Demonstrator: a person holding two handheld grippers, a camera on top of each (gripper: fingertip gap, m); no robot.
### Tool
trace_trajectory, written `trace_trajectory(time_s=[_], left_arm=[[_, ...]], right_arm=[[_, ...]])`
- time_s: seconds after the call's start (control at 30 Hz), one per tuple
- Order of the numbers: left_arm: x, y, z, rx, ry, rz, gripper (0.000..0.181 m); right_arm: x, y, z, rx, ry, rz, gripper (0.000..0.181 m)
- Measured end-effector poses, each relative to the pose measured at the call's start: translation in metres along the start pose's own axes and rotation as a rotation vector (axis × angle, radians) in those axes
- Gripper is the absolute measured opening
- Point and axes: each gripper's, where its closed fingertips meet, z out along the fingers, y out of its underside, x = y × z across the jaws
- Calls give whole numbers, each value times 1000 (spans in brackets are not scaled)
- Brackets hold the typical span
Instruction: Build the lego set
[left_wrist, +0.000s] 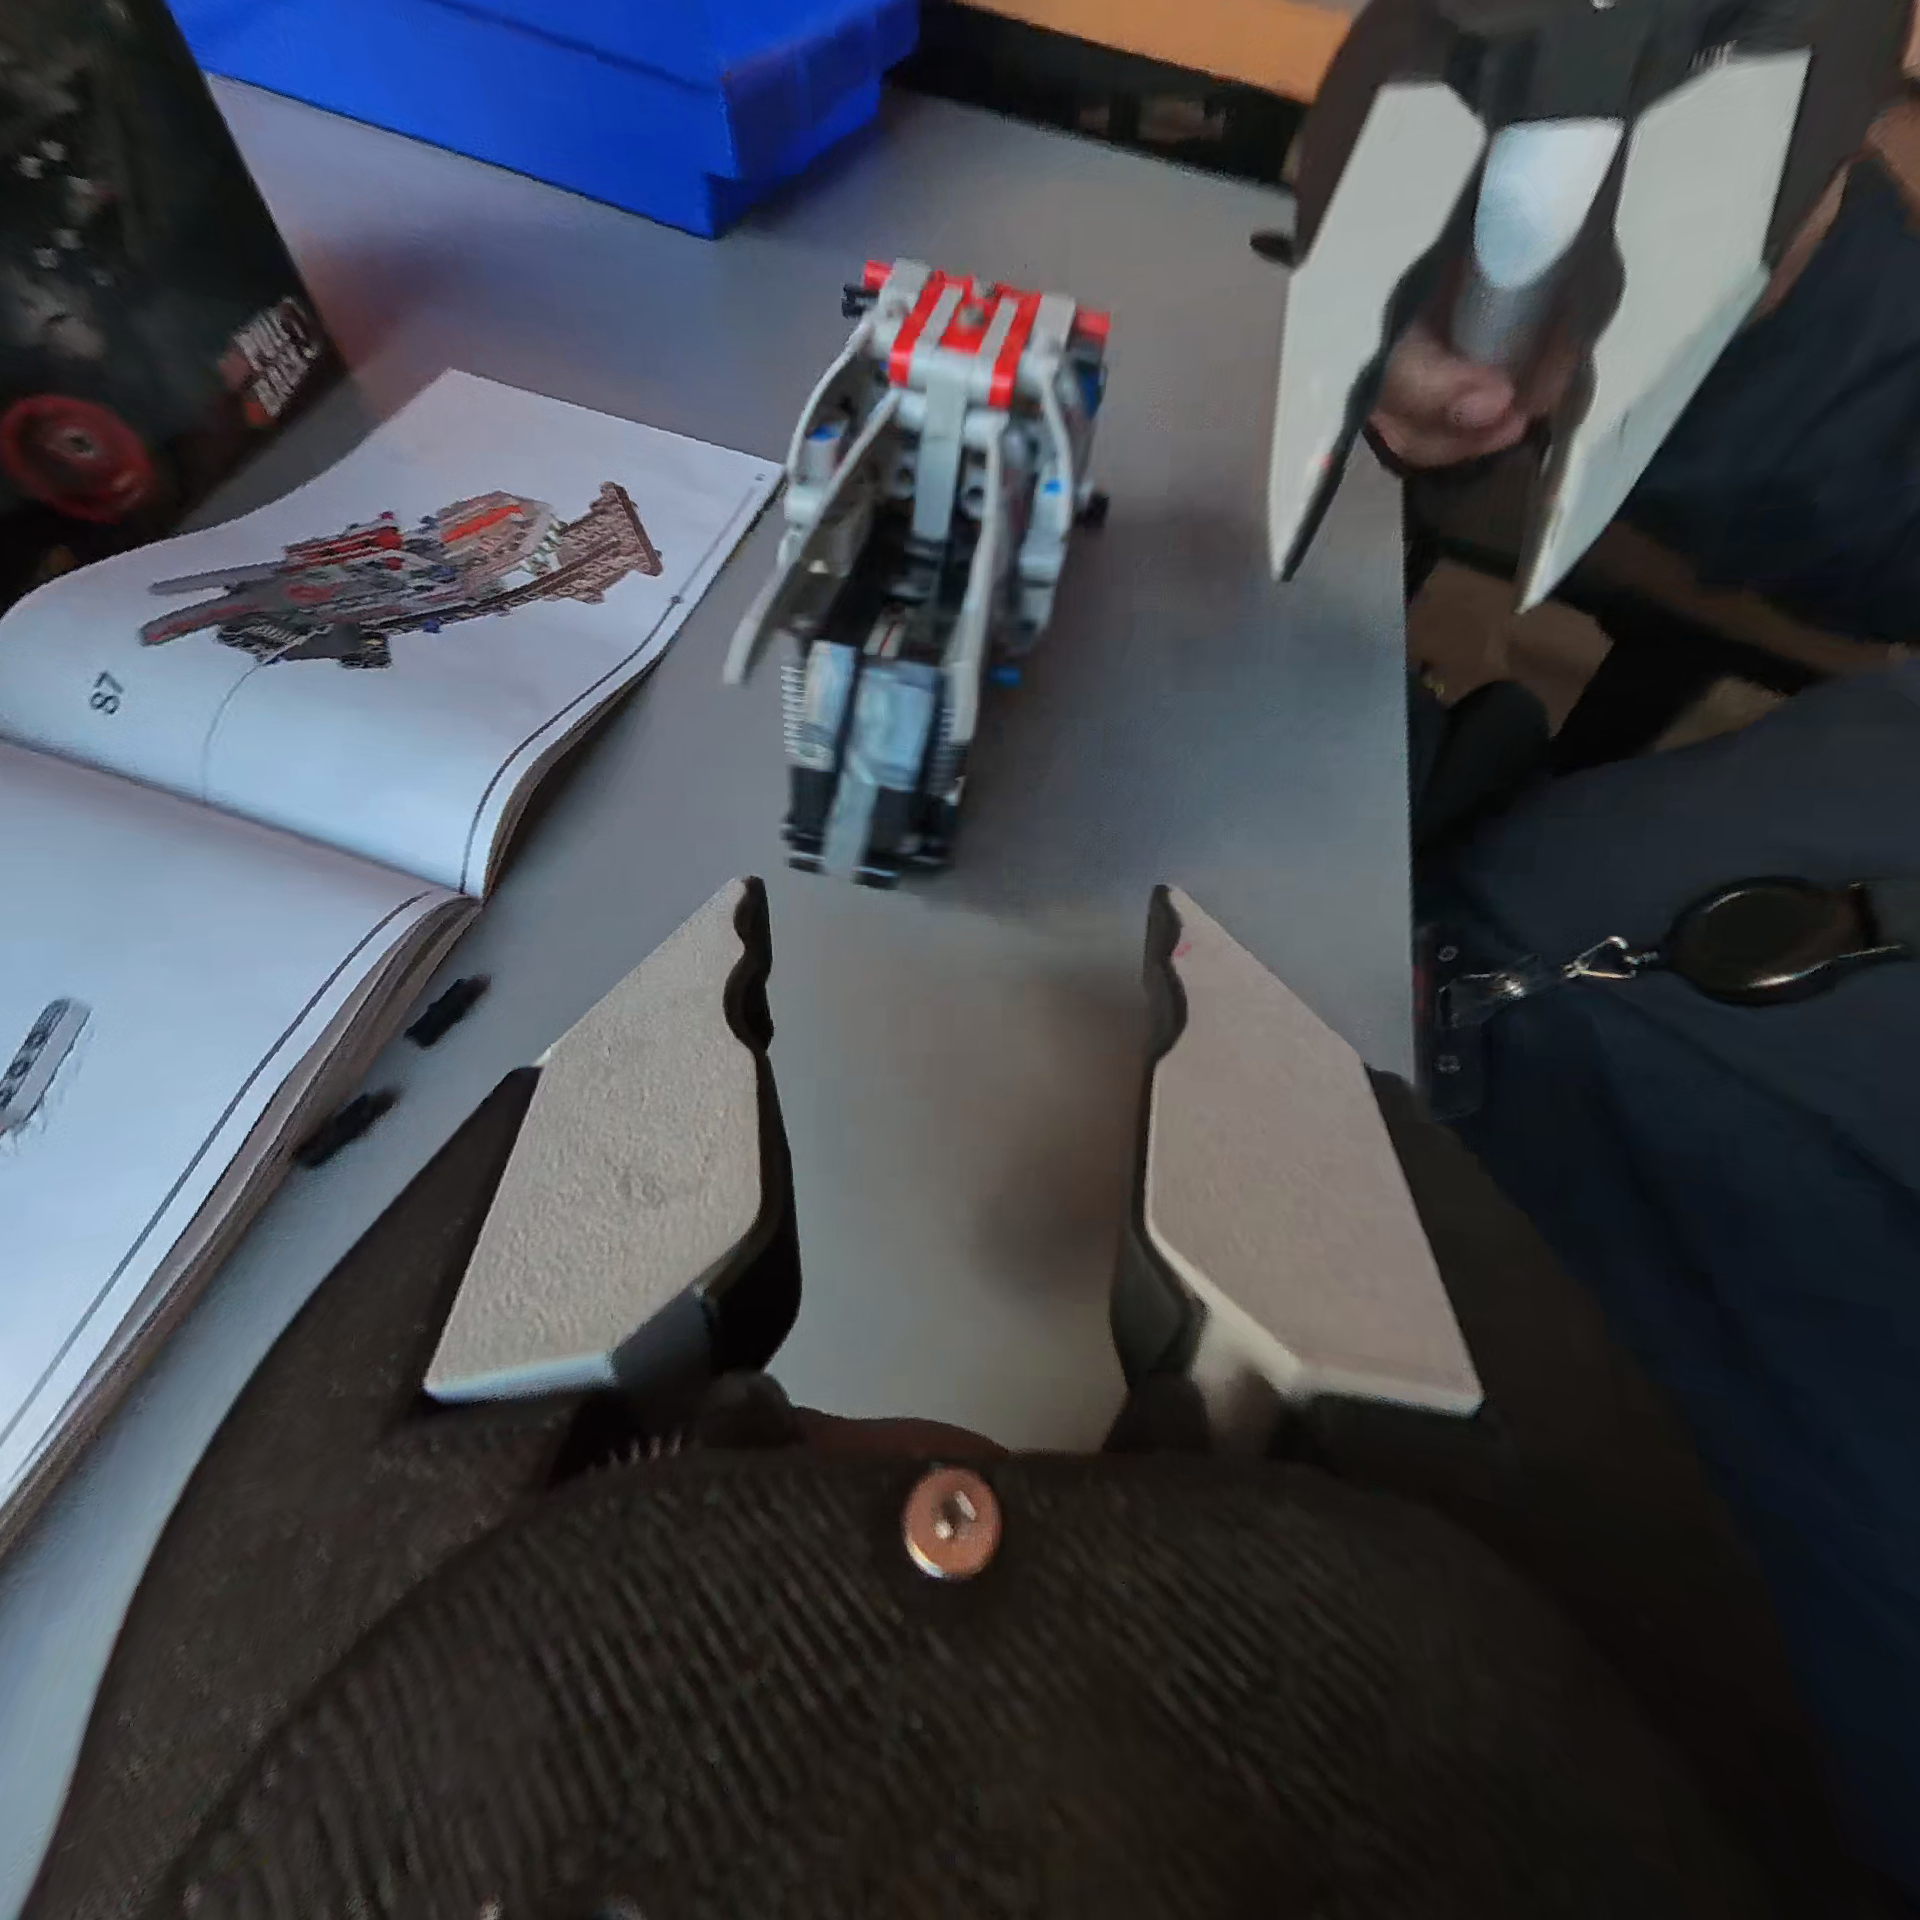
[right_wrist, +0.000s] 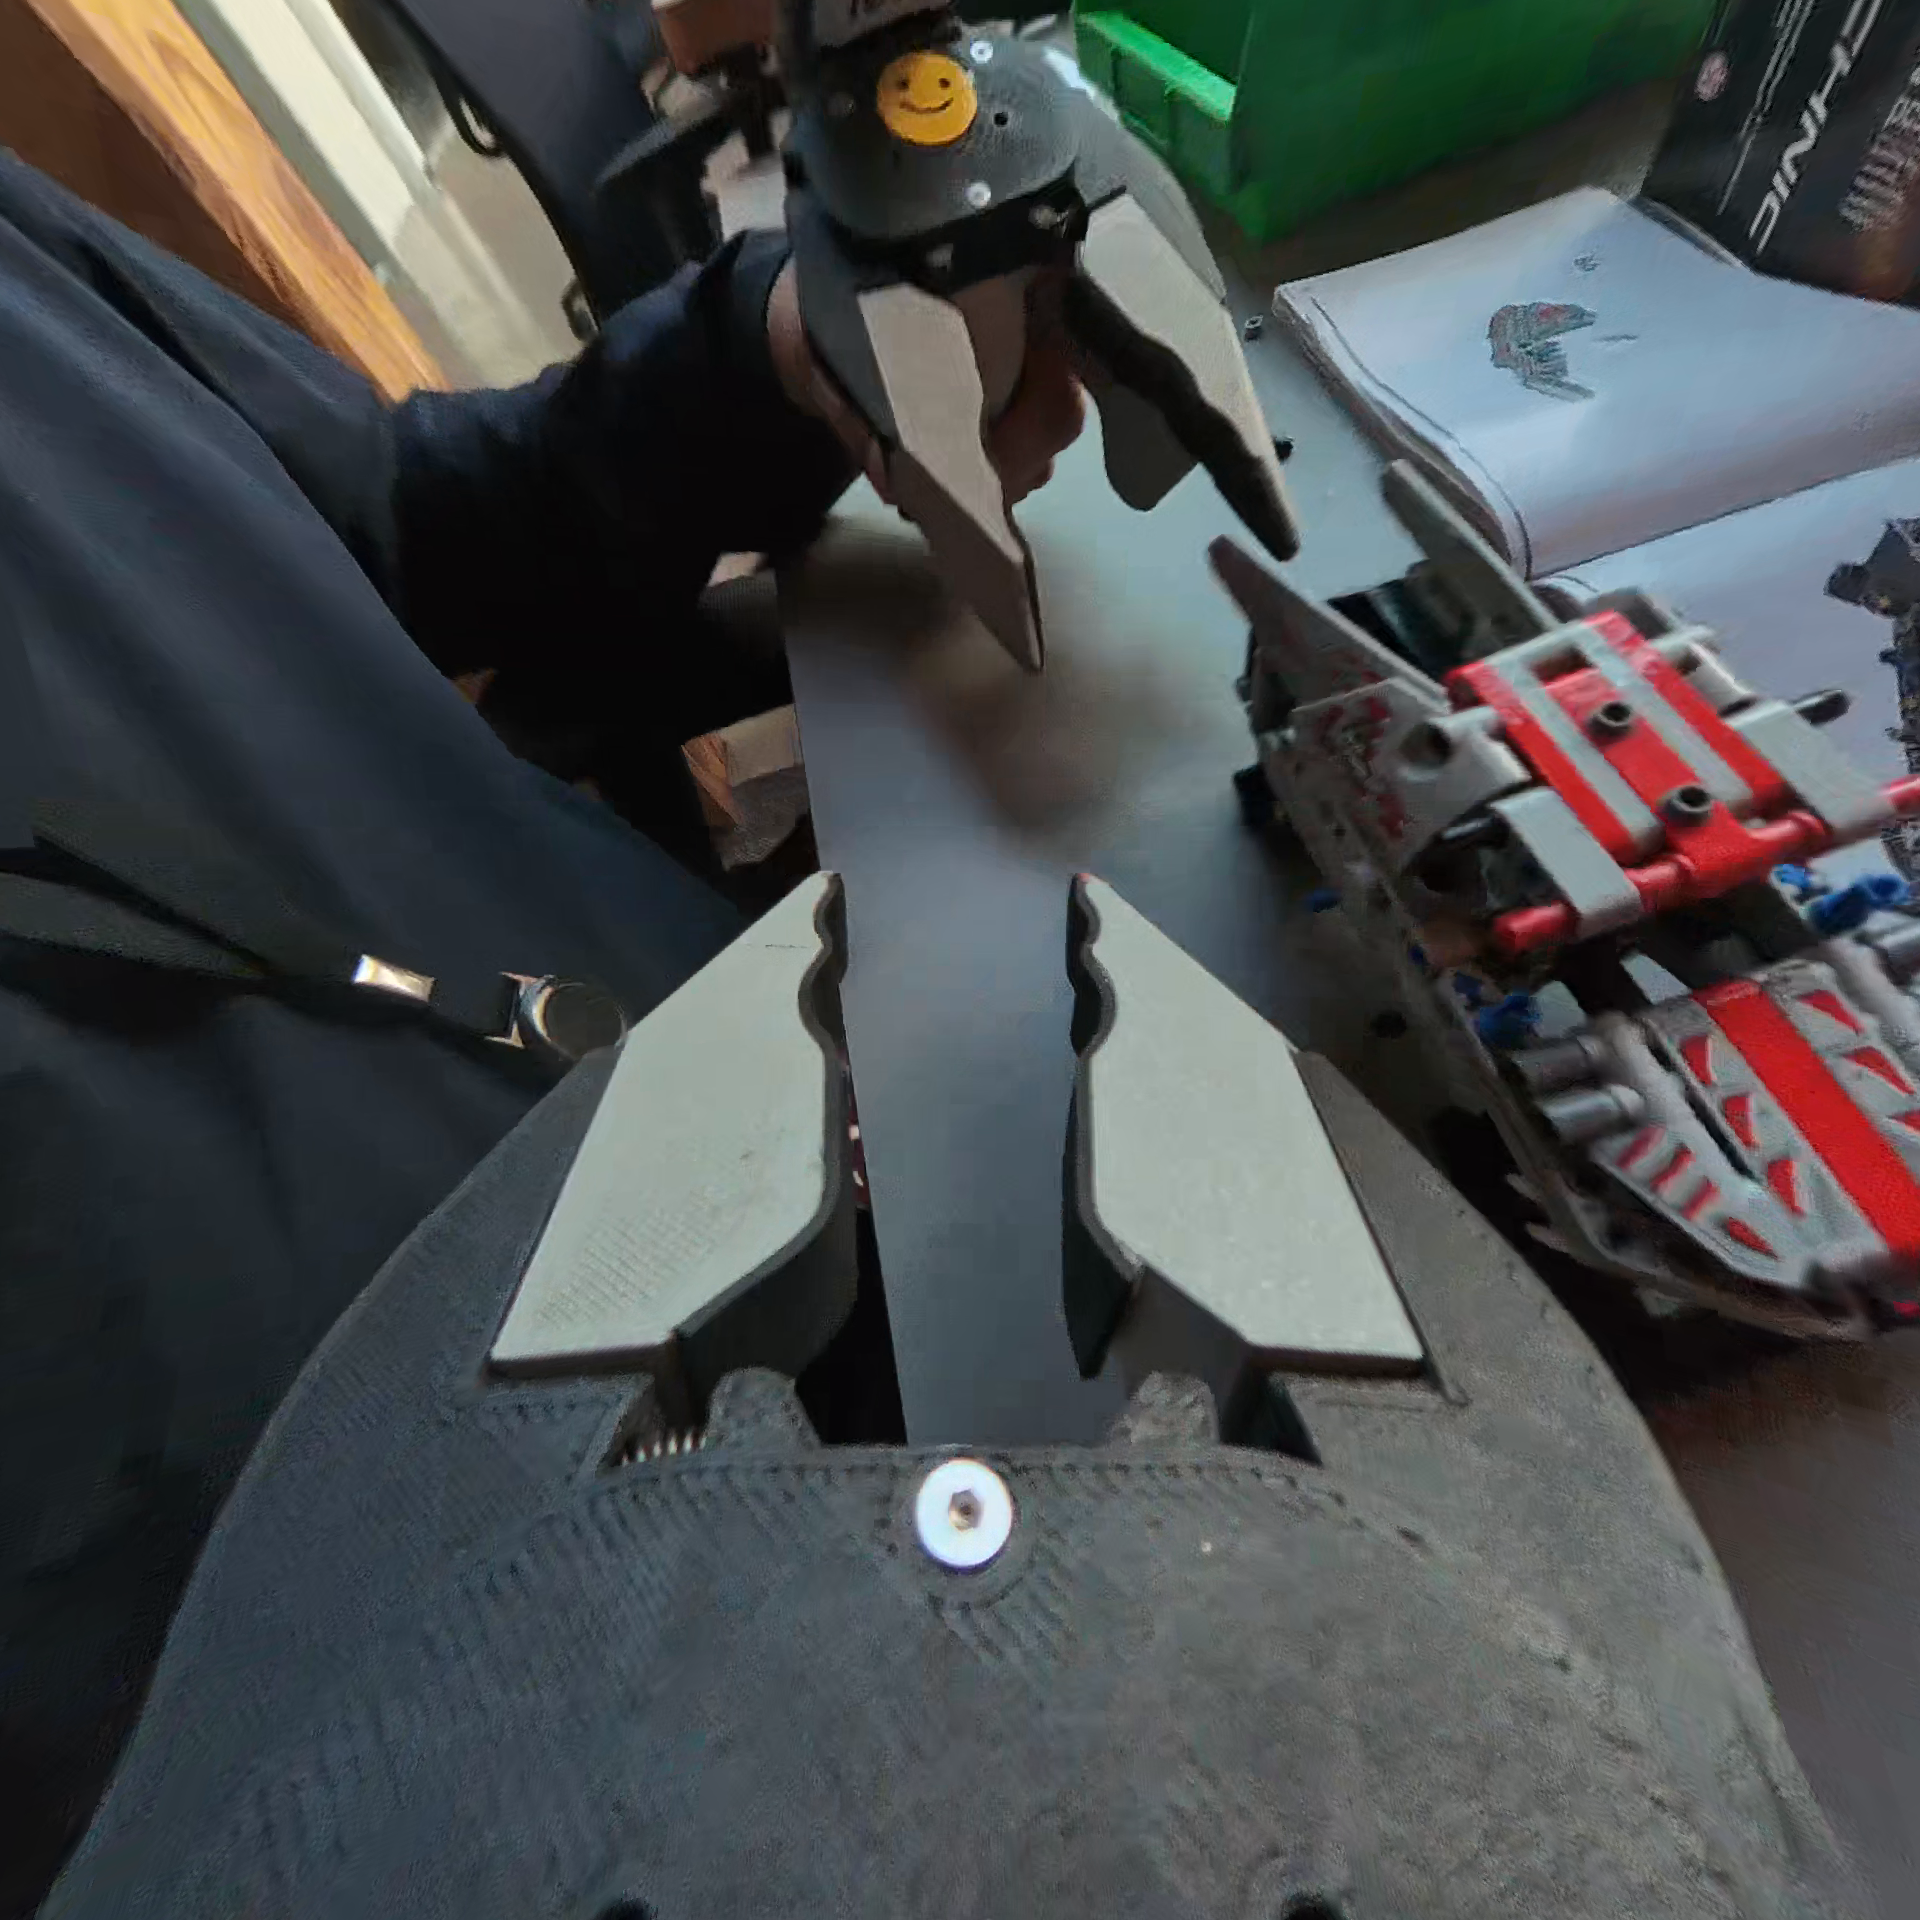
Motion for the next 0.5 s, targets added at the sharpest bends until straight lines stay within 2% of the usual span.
trace_trajectory(time_s=[0.03,0.17,0.27,0.4,0.5], left_arm=[[-3,-2,-5,26,-11,-16,71],[-26,0,-8,16,-121,-17,75],[-38,-5,-1,10,-150,8,77],[-51,-6,12,3,-124,-11,80],[-50,-16,14,53,-69,-22,80]], right_arm=[[1,1,-6,-14,38,-30,41],[30,12,-60,10,216,-11,44],[65,30,-90,16,338,31,58],[96,32,-94,70,356,17,72],[106,24,-78,88,264,-18,75]])
